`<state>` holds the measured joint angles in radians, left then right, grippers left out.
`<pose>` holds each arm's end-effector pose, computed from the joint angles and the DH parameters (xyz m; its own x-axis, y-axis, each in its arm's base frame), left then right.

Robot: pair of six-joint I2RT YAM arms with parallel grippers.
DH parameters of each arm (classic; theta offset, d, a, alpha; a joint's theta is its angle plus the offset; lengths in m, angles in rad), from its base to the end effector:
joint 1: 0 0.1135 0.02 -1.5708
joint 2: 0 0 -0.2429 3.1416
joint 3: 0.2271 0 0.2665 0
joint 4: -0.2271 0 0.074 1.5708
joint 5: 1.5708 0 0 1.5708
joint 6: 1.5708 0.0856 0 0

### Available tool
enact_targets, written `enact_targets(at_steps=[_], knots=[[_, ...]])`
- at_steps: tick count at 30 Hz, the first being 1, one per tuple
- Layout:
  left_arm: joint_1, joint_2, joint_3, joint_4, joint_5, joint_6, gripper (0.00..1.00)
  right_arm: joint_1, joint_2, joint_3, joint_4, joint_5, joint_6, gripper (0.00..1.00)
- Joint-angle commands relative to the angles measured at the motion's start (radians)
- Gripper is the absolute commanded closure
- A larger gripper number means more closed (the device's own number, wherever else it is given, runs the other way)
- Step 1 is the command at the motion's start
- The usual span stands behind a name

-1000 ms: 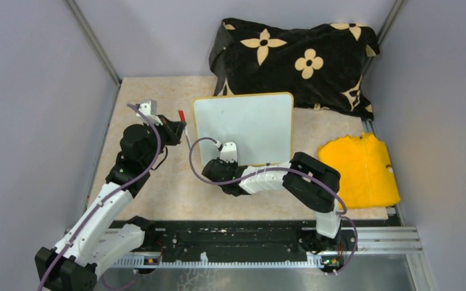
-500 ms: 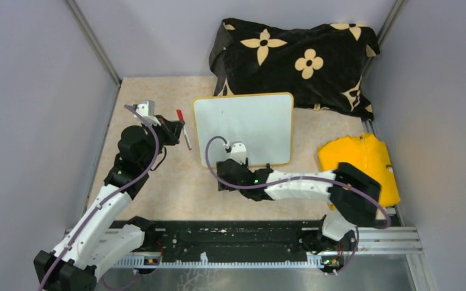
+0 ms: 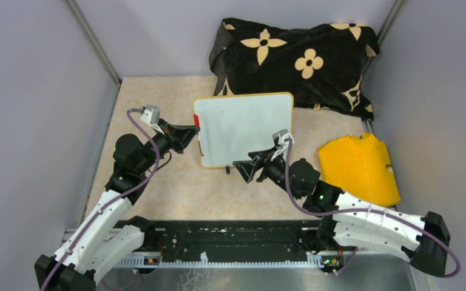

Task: Write a sentence on the whiteboard
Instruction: Open the whiteboard marker at the center of the board.

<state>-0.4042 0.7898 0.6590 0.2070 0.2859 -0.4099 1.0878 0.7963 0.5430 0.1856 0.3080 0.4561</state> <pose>0.2387 -0.1284 0.3235 -0.1892 -0.3349 -0.9231 0.6111 0.6957 -0.3777 0.1492 0.2286 0.2696 -0.3380 0.2591 -0.9047 -0.6177 0.6642 0.4210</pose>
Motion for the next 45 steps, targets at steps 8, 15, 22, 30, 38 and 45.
enact_targets(at_steps=[8,15,22,30,38,45], knots=[[-0.004,0.037,-0.068,0.382,0.360,-0.241,1.00,-0.172,0.222,-0.001,0.662,-0.546,0.123,0.28],[-0.004,0.066,-0.076,0.491,0.444,-0.335,1.00,-0.192,0.293,0.027,0.738,-0.587,0.143,0.27],[-0.004,0.041,-0.085,0.488,0.451,-0.317,1.00,-0.201,0.421,0.062,0.861,-0.640,0.213,0.32],[-0.004,0.048,-0.084,0.491,0.469,-0.314,1.00,-0.236,0.561,0.119,1.068,-0.719,0.356,0.45],[-0.003,0.046,-0.087,0.503,0.479,-0.321,1.00,-0.243,0.616,0.157,1.099,-0.772,0.396,0.63],[-0.004,0.033,-0.087,0.497,0.476,-0.316,1.00,-0.242,0.603,0.167,1.042,-0.808,0.371,0.92]])
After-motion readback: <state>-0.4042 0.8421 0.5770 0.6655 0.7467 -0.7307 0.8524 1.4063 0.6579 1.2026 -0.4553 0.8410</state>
